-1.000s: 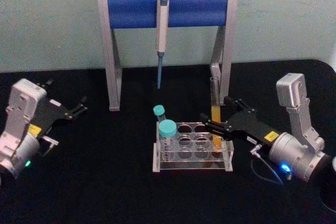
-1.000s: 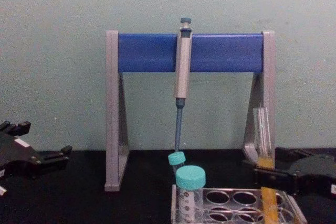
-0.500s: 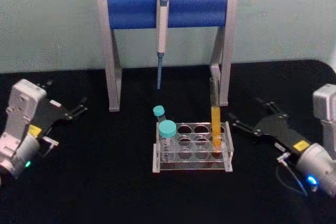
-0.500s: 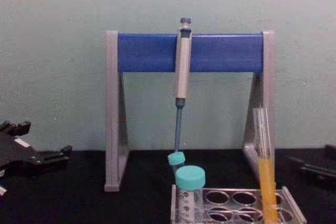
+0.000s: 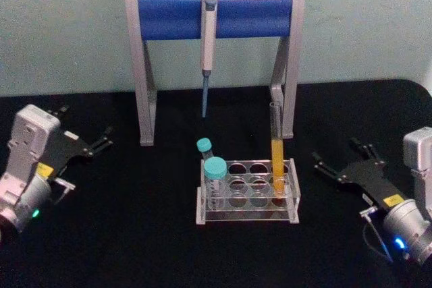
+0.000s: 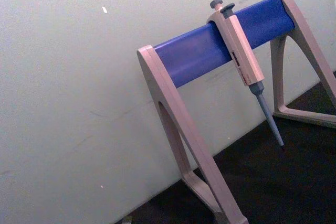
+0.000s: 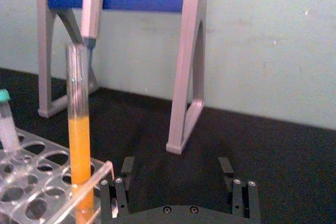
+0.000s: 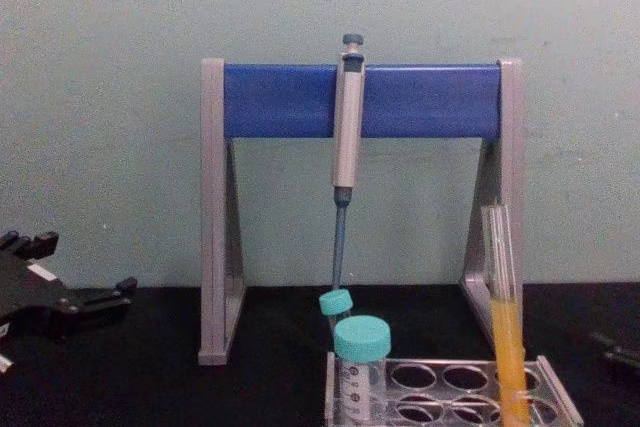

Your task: Pick up the test tube from the test tube rack, shake it, then place it back into the test tube rack.

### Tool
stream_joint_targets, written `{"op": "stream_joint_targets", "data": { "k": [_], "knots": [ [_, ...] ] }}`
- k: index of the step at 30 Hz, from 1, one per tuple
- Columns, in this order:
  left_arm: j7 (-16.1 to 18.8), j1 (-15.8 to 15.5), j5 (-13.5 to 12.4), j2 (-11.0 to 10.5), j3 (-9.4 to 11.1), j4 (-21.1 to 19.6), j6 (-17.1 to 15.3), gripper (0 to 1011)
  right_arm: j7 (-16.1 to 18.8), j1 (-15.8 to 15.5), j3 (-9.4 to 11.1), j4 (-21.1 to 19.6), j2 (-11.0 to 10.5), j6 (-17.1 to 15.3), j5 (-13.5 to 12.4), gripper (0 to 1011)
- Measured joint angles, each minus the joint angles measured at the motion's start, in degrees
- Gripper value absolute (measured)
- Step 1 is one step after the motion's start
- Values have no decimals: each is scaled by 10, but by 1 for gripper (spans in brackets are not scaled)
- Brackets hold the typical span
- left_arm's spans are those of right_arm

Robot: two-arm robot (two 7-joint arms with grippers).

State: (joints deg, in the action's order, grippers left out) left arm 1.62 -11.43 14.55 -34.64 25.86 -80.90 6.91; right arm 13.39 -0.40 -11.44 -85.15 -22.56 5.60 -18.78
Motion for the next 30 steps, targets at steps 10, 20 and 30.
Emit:
{"op": "stream_joint_targets", "data": {
  "k": [10,20,30],
  "knots": [
    [0,0,0,0,0,0,0,1002,9,13,-5,31,20,-20,18,1000],
    [0,0,0,0,0,0,0,1001,12,15,-4,36,23,-27,24,1000],
    [0,0,0,0,0,0,0,1001,12,14,-4,35,23,-25,23,1000]
  ]
}}
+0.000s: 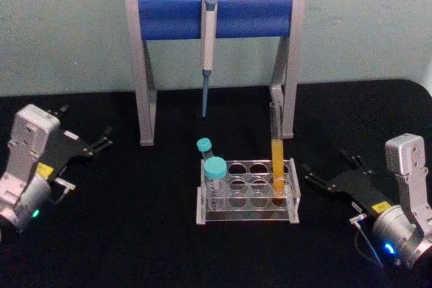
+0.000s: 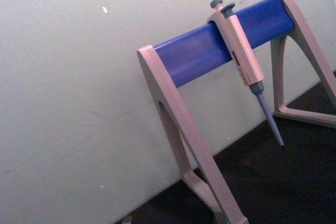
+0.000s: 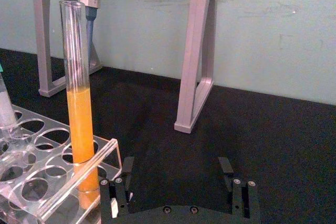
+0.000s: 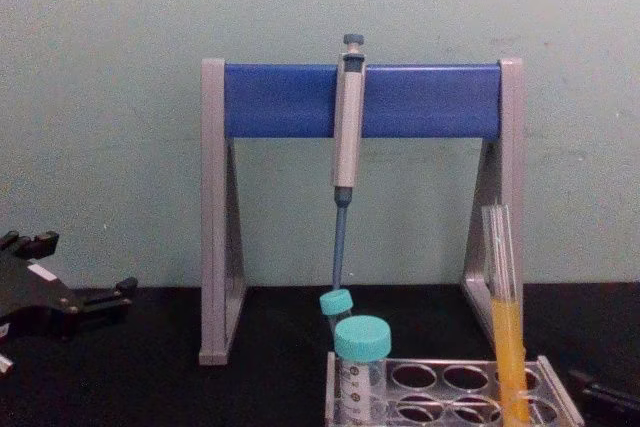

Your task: Pick up the test tube from the test tube rack, shake it, then place it back into the test tube rack.

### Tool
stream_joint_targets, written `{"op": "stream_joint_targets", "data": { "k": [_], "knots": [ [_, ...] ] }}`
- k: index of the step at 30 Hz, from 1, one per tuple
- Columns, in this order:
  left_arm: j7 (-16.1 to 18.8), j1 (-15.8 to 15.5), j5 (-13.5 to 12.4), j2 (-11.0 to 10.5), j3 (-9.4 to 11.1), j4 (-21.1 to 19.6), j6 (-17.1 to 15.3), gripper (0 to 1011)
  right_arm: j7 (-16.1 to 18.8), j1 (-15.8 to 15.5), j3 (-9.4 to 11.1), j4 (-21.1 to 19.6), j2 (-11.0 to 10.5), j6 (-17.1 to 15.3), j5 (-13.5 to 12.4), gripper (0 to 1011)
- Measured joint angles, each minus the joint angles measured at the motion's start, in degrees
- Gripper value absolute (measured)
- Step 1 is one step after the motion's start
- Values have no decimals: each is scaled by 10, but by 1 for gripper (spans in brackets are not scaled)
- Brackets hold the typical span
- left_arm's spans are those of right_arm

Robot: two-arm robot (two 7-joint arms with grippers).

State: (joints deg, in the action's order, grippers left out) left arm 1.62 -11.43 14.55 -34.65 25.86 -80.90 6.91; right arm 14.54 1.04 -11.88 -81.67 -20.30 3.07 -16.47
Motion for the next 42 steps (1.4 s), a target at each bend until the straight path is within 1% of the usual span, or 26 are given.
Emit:
{"op": "stream_joint_targets", "data": {
  "k": [42],
  "knots": [
    [0,0,0,0,0,0,0,1001,-1,-1,0,-1,-1,1,-2,1000]
  ]
}}
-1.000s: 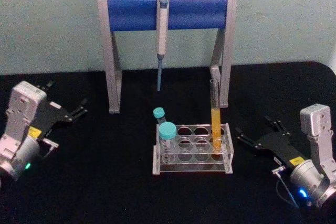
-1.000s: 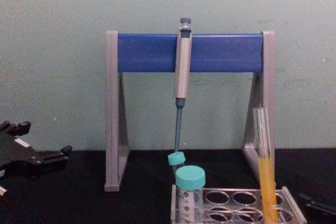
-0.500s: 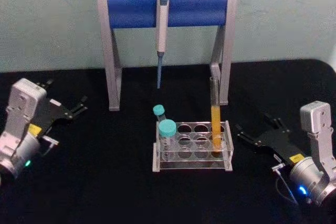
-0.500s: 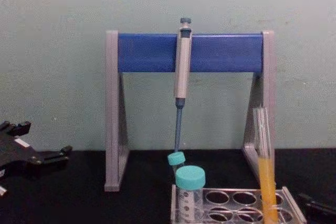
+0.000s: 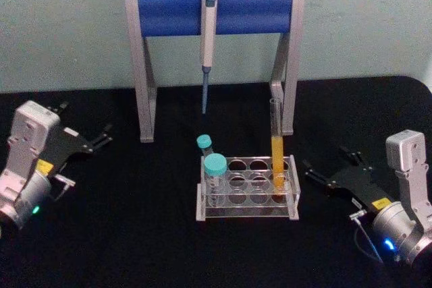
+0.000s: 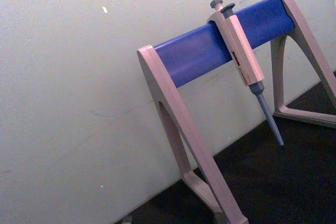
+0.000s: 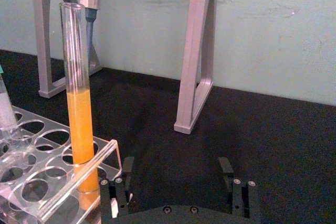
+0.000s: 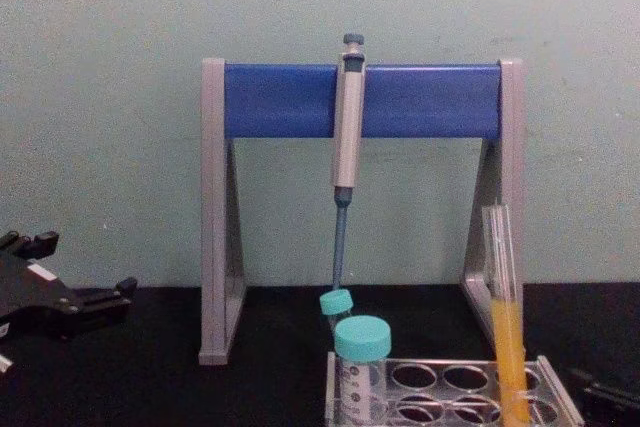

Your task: Pick up the test tube from the test tube rack, shake it, then place it back into the test tube rack.

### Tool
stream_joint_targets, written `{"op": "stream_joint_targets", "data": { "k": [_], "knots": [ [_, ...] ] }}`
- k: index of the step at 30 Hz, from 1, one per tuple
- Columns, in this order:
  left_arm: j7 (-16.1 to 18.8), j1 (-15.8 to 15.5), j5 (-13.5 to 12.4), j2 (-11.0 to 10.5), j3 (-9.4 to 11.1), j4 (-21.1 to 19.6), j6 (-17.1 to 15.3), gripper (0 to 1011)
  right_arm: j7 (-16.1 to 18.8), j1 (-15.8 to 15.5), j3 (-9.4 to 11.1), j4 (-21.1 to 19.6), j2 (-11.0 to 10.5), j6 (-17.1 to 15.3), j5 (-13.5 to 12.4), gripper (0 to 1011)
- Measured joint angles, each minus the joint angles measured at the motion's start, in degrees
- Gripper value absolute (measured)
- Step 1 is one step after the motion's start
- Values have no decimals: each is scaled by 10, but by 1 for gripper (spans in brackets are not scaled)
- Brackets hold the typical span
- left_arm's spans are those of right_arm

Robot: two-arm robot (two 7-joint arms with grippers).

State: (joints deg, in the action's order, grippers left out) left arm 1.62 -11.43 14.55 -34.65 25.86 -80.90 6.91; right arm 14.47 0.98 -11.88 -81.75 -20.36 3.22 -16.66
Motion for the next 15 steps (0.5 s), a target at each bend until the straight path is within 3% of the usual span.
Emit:
{"op": "stream_joint_targets", "data": {
  "k": [15],
  "knots": [
    [0,0,0,0,0,0,0,1001,0,0,0,0,0,0,0,1000]
  ]
}}
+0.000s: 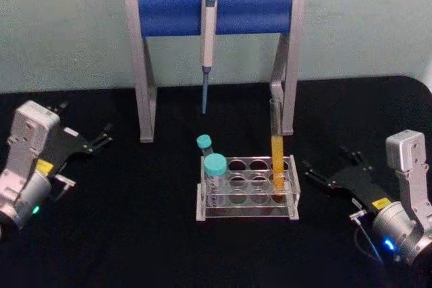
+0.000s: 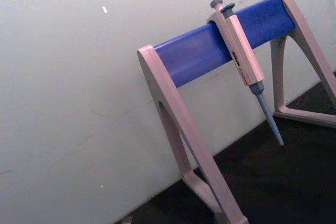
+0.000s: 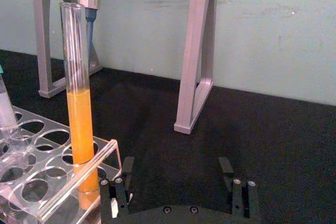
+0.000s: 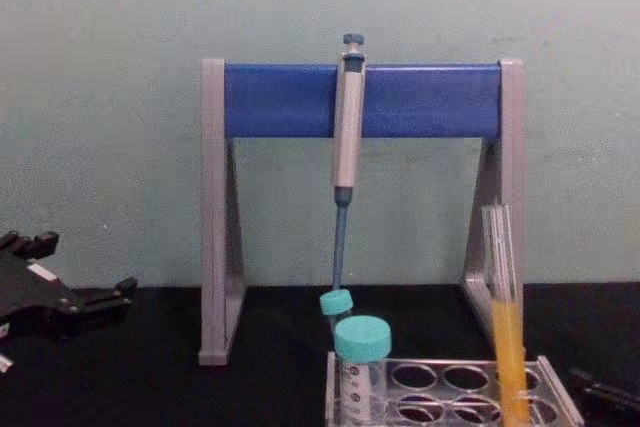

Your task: Pick up the test tube from the test tube rack, shake it, then place it back into the test tube rack.

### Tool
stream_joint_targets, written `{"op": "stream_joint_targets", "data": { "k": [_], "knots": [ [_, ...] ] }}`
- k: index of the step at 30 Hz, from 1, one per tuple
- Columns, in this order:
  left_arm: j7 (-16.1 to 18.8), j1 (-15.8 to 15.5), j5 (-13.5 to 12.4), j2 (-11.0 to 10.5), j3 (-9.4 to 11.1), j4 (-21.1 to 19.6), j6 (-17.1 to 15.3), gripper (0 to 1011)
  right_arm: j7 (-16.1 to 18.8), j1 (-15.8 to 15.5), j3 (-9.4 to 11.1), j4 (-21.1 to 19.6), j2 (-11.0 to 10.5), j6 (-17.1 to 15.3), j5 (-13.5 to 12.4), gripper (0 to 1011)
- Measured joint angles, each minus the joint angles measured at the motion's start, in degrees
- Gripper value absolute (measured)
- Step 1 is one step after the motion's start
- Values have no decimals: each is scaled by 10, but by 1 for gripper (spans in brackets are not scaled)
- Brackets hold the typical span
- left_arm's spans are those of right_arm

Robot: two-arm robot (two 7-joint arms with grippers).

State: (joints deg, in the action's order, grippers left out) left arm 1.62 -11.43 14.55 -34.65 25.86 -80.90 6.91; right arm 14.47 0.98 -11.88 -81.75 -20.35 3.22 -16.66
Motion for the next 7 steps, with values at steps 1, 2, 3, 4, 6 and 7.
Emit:
{"op": "stream_joint_targets", "data": {
  "k": [1,2,3,4,6,7],
  "knots": [
    [0,0,0,0,0,0,0,1001,0,0,0,0,0,0,0,1000],
    [0,0,0,0,0,0,0,1001,0,0,0,0,0,0,0,1000],
    [0,0,0,0,0,0,0,1001,0,0,0,0,0,0,0,1000],
    [0,0,0,0,0,0,0,1001,0,0,0,0,0,0,0,1000],
    [0,0,0,0,0,0,0,1001,0,0,0,0,0,0,0,1000],
    [0,0,0,0,0,0,0,1001,0,0,0,0,0,0,0,1000]
  ]
}}
